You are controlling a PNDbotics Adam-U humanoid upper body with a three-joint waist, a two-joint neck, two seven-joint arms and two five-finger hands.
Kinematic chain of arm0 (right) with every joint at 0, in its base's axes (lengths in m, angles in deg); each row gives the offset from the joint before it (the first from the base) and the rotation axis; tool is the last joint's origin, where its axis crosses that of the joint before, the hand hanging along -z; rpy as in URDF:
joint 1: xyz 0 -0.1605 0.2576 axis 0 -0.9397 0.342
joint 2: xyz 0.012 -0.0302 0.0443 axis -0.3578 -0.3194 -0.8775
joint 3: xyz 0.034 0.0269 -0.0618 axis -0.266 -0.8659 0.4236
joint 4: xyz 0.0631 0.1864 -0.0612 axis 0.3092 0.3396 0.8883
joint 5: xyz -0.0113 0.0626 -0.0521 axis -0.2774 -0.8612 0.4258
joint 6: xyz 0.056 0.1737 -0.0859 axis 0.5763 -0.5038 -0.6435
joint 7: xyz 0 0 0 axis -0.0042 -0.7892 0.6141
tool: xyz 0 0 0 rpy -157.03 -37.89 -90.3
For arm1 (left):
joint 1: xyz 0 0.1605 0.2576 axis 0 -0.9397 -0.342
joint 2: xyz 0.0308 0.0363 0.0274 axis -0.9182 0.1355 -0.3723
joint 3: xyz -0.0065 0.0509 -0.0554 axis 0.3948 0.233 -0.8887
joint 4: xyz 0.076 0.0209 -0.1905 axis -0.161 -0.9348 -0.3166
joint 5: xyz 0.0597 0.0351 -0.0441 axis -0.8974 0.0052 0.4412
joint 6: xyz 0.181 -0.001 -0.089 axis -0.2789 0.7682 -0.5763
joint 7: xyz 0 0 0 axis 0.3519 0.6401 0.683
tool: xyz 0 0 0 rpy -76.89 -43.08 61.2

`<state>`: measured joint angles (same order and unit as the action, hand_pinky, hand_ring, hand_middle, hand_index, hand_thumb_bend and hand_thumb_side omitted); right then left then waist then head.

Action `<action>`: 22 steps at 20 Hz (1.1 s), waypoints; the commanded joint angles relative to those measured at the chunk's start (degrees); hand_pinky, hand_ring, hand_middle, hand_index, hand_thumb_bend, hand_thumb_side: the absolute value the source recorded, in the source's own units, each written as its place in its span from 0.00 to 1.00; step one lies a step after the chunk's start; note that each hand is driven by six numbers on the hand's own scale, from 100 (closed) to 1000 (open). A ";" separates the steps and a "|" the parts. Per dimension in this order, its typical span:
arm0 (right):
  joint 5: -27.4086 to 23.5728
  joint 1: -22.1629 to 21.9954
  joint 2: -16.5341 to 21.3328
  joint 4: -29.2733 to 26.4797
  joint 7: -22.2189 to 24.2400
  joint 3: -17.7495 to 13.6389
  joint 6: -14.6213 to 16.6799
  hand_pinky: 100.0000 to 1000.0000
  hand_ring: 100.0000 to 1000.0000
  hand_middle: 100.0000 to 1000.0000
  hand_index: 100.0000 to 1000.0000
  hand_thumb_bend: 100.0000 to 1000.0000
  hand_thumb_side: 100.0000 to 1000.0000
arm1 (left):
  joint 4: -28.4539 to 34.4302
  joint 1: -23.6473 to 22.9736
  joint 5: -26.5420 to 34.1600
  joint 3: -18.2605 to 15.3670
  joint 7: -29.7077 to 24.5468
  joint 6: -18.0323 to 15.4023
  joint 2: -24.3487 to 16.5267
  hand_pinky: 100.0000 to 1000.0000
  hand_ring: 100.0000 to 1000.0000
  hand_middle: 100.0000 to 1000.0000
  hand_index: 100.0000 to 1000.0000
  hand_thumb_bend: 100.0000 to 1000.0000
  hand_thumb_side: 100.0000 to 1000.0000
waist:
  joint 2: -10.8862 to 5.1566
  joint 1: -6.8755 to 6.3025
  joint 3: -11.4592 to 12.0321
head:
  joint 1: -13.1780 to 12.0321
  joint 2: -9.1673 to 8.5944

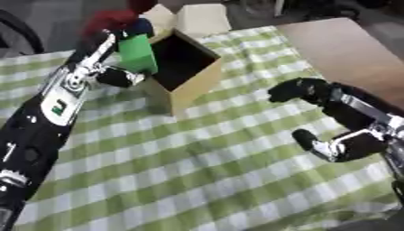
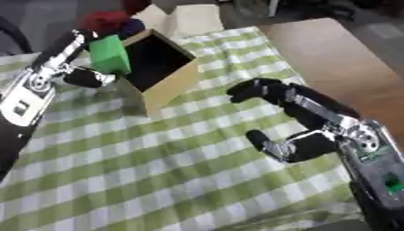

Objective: Pick up objects on the table and place them in the box.

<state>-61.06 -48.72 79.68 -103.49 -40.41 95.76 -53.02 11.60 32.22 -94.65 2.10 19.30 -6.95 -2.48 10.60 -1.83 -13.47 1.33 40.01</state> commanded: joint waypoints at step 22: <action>-1.30 2.12 0.02 -0.21 2.51 1.06 -0.22 0.96 0.84 0.84 0.82 0.07 0.20 | -1.38 1.05 -1.06 -1.55 5.69 -2.26 -0.84 0.93 0.89 0.75 0.84 0.49 0.41 | -1.01 -0.95 -2.48 | -0.54 -1.35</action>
<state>-61.86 -47.33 78.92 -103.34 -38.04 97.21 -53.32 8.81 32.40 -96.31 0.62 24.84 -8.88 -1.98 10.72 -3.07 -15.86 0.66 38.77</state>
